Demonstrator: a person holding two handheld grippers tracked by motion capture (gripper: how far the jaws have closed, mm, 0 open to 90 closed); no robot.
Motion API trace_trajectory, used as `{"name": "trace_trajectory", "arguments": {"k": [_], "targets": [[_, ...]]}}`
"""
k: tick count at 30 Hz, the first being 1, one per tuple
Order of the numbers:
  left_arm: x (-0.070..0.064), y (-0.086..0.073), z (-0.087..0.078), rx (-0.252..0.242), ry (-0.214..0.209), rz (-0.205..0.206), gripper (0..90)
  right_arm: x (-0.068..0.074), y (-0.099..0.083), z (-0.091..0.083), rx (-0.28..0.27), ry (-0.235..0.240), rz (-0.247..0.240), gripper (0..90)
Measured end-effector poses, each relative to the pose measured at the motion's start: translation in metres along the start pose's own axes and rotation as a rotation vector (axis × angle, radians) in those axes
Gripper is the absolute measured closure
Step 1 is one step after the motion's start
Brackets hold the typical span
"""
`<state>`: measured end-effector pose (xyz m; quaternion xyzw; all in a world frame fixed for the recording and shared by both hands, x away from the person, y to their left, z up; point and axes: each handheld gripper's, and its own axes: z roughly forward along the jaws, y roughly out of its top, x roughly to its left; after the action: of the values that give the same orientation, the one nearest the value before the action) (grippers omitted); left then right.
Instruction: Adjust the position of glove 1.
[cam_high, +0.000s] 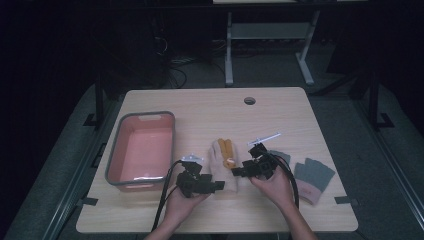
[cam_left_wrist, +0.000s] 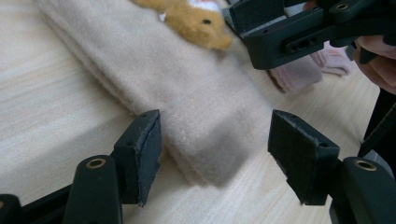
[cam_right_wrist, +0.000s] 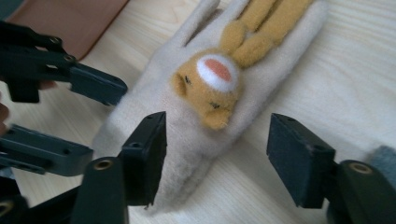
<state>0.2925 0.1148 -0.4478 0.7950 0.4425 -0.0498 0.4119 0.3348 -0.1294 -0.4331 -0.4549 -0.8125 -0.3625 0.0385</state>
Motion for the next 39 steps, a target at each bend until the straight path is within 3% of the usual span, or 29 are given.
{"name": "trace_trajectory", "arguments": {"k": [5,10,17,23,29,39], "targets": [[0.005,-0.001,0.005,0.012,0.013,-0.023,35.7,-0.002,-0.003,0.008,0.006,0.013,0.034,40.9],[0.007,-0.002,0.011,0.056,0.023,-0.048,38.5,-0.003,-0.003,0.015,0.016,0.011,0.102,46.3],[0.008,-0.001,0.014,0.08,0.006,-0.042,44.5,-0.006,-0.004,0.021,0.016,0.009,0.164,46.2],[0.009,0.001,0.015,0.097,-0.011,-0.04,47.7,-0.013,-0.011,0.026,-0.005,0.066,0.242,46.9],[0.014,0.004,0.017,0.113,-0.055,-0.077,55.9,-0.011,-0.011,0.029,-0.007,0.077,0.264,52.2],[0.017,0.007,0.021,0.124,-0.078,-0.083,61.4,-0.004,-0.013,0.036,-0.033,0.059,0.254,65.8]]}}
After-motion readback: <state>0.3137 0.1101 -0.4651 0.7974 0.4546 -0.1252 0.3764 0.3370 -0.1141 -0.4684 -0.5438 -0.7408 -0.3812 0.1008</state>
